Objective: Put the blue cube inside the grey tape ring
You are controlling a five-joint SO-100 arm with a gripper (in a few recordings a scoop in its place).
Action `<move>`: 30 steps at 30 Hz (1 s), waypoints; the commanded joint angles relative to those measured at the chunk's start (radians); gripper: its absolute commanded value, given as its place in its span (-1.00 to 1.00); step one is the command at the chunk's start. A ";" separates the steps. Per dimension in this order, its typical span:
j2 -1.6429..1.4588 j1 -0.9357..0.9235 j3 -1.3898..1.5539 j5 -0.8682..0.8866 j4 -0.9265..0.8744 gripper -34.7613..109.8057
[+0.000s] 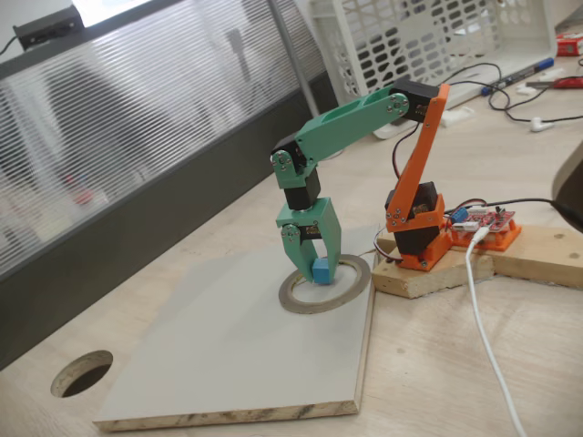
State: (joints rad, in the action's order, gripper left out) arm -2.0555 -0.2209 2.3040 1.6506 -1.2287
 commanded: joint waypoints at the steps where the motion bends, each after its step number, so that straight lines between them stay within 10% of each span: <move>1: -0.028 0.002 0.005 0.020 -0.009 -0.37; 14: -0.011 0.000 0.003 0.021 -0.112 0.47; 30: -0.028 0.002 -0.173 0.020 -0.298 0.51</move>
State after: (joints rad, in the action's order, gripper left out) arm -2.0571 -0.2163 2.2258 1.6536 -1.3959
